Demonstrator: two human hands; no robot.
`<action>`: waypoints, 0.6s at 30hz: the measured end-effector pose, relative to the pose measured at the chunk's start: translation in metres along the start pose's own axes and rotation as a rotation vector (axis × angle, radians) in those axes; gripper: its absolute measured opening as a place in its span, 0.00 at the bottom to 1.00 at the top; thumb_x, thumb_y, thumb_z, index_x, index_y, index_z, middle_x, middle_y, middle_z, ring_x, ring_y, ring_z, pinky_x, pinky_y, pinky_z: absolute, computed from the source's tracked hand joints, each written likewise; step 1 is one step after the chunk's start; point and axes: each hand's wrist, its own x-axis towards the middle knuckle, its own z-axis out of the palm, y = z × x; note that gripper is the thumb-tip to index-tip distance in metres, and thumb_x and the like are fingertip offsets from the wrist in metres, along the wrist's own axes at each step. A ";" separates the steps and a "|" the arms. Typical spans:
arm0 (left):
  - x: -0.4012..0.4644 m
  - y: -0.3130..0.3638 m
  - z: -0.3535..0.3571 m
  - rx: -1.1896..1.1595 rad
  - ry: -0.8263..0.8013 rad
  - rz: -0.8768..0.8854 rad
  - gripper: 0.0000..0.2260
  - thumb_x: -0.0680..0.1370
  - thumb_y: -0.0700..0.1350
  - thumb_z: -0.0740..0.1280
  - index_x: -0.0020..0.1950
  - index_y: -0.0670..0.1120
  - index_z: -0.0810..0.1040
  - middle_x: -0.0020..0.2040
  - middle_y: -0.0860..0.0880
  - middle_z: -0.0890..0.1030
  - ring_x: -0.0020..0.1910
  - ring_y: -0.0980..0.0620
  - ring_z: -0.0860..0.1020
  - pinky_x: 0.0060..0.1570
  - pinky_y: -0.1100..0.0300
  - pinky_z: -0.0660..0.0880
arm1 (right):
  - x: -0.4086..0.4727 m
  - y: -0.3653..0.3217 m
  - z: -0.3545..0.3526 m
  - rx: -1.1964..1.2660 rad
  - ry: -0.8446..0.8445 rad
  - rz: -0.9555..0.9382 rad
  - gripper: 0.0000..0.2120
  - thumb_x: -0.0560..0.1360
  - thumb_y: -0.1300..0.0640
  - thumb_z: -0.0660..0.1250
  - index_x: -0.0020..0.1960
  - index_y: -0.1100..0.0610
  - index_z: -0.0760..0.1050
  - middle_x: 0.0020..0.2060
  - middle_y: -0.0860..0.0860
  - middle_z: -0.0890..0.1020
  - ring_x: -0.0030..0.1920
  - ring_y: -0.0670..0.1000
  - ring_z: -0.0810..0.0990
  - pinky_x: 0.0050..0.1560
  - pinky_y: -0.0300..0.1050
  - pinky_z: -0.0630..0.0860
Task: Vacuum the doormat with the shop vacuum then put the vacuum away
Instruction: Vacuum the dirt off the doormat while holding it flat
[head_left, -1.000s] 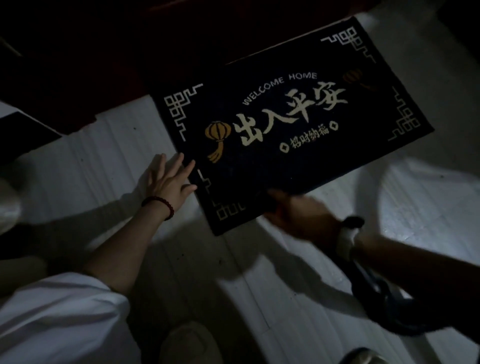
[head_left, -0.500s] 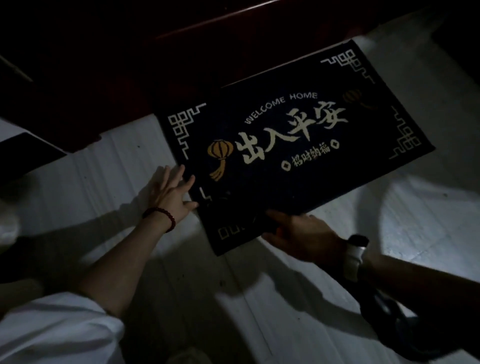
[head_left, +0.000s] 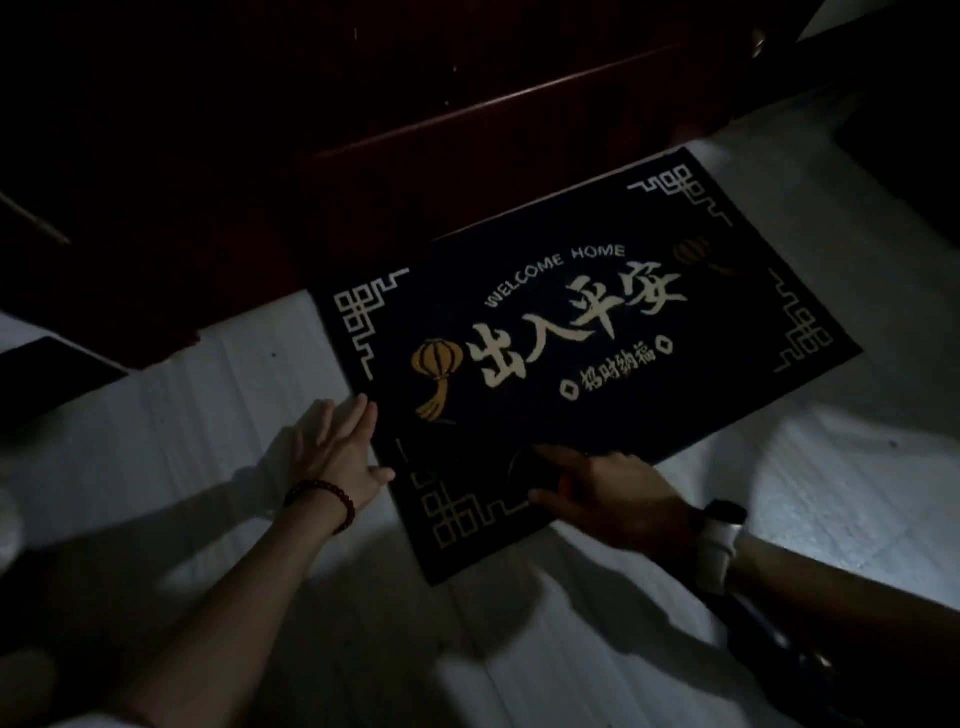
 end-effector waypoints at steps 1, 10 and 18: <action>0.001 0.001 -0.002 0.006 0.005 -0.004 0.35 0.78 0.53 0.63 0.77 0.52 0.45 0.77 0.56 0.41 0.76 0.48 0.38 0.73 0.43 0.42 | 0.009 0.008 -0.010 0.000 0.042 0.037 0.27 0.76 0.37 0.54 0.73 0.41 0.55 0.51 0.53 0.81 0.52 0.55 0.80 0.52 0.47 0.77; 0.006 0.020 -0.013 0.112 -0.021 -0.087 0.35 0.76 0.49 0.67 0.76 0.48 0.50 0.77 0.51 0.46 0.76 0.45 0.40 0.73 0.43 0.48 | 0.052 0.046 -0.027 0.079 0.211 0.192 0.29 0.76 0.39 0.58 0.74 0.44 0.55 0.54 0.52 0.80 0.51 0.54 0.79 0.44 0.43 0.73; 0.005 0.027 -0.006 -0.025 -0.013 -0.109 0.33 0.77 0.43 0.66 0.76 0.45 0.50 0.77 0.49 0.45 0.75 0.43 0.41 0.74 0.50 0.52 | -0.023 0.078 -0.002 -0.003 0.272 0.131 0.33 0.77 0.43 0.57 0.76 0.47 0.46 0.60 0.54 0.71 0.48 0.56 0.77 0.44 0.49 0.76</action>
